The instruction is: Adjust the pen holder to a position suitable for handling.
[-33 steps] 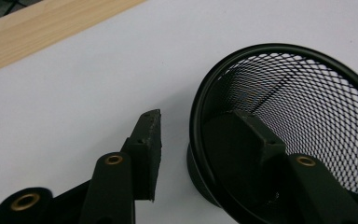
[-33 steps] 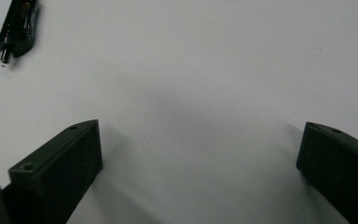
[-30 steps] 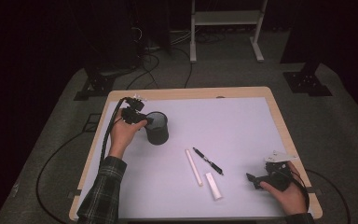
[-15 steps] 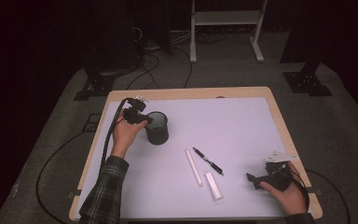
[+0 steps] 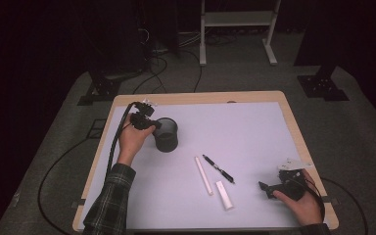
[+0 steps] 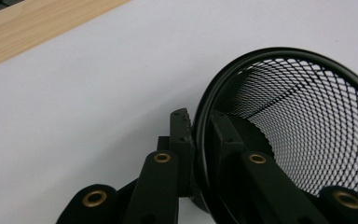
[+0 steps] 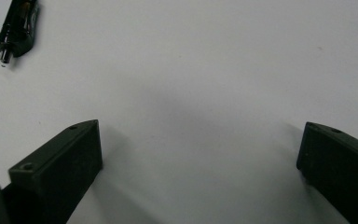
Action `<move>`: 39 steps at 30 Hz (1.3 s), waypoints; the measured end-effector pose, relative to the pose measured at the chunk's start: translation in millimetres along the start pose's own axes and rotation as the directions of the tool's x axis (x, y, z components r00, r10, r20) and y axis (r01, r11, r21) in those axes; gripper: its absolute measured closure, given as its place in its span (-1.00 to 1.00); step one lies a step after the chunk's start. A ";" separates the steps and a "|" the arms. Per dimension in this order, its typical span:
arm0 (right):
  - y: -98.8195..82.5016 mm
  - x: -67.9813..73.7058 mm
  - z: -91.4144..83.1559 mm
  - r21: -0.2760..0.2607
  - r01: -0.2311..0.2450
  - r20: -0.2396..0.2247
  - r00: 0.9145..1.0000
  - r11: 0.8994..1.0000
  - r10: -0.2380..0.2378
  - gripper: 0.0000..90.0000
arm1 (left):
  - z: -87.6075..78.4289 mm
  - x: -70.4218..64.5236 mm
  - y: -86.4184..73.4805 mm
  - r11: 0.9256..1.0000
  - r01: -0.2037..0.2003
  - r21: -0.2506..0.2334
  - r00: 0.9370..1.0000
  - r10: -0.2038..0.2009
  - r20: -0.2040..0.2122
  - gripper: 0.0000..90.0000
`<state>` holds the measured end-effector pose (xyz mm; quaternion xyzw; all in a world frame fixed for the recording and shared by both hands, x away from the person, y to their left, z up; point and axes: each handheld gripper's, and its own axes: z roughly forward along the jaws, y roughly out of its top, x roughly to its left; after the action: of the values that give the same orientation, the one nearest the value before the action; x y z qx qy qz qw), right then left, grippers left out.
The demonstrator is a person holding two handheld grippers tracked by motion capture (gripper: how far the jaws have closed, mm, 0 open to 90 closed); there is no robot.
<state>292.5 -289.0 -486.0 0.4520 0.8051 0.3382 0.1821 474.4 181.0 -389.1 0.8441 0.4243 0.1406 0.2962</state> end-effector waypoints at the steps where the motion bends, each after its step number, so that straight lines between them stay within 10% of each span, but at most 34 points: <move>1: 0.0 0.0 0.0 0.000 0.000 0.000 1.000 1.000 0.000 -1.00 | -0.5 -0.9 0.3 1.000 0.003 -0.002 1.000 -0.003 0.005 0.82; 39: 0.0 0.0 0.0 -0.001 0.000 0.000 1.000 1.000 0.000 -1.00 | -43.1 -39.1 2.9 0.996 -0.085 -0.015 0.993 0.086 0.083 0.83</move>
<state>292.4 -289.0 -486.1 0.4519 0.8050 0.3384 0.1823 431.7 164.8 -353.0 0.8649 0.3741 0.1202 0.3122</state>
